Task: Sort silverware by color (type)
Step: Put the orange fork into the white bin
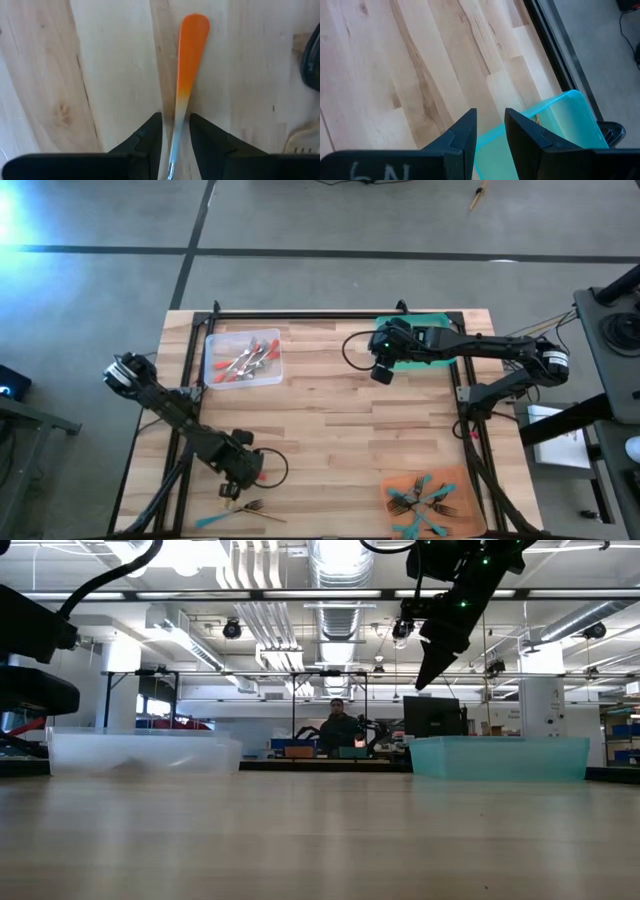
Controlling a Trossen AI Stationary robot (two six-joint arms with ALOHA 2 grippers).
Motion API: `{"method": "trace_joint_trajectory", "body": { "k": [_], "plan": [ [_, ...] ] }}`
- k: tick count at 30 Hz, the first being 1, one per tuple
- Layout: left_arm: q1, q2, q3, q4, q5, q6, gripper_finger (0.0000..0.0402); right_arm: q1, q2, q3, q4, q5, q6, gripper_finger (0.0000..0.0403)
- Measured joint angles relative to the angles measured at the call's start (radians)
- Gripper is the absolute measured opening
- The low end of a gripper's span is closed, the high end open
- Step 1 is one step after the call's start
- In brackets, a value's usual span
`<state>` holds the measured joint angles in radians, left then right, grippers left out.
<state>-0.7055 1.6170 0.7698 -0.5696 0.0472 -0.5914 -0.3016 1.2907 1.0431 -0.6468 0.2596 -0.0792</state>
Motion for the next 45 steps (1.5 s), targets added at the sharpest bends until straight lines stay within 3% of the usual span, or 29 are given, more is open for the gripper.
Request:
{"method": "trace_joint_trajectory", "body": {
  "k": [6,13,19,29,36,40,45],
  "plan": [
    [0.022,0.024,0.004,-0.006,-0.019,-0.043,0.0070,0.000,0.000,0.000,0.002,0.000,0.000,0.0093],
    [0.043,0.025,0.004,-0.008,0.019,-0.207,0.0006,0.000,0.000,0.000,0.002,0.000,0.000,0.0093],
    [0.048,0.031,0.032,-0.010,0.027,-0.299,0.0000,0.000,0.000,0.000,0.003,0.001,0.000,0.0093],
    [0.117,-0.015,0.171,-0.254,-0.045,-0.222,0.0000,0.000,0.000,0.000,0.022,0.001,0.000,0.0093],
    [0.265,-0.035,0.198,-0.328,-0.123,-0.135,0.0000,0.000,0.000,0.000,0.034,0.000,0.000,0.0093],
    [0.377,-0.082,0.195,-0.432,-0.175,0.026,0.0000,0.000,0.000,0.000,0.034,0.000,0.000,0.0093],
    [0.574,-0.213,0.186,-0.447,-0.196,0.265,0.0000,0.000,0.000,0.000,0.033,0.000,0.000,0.0093]
  ]
}}
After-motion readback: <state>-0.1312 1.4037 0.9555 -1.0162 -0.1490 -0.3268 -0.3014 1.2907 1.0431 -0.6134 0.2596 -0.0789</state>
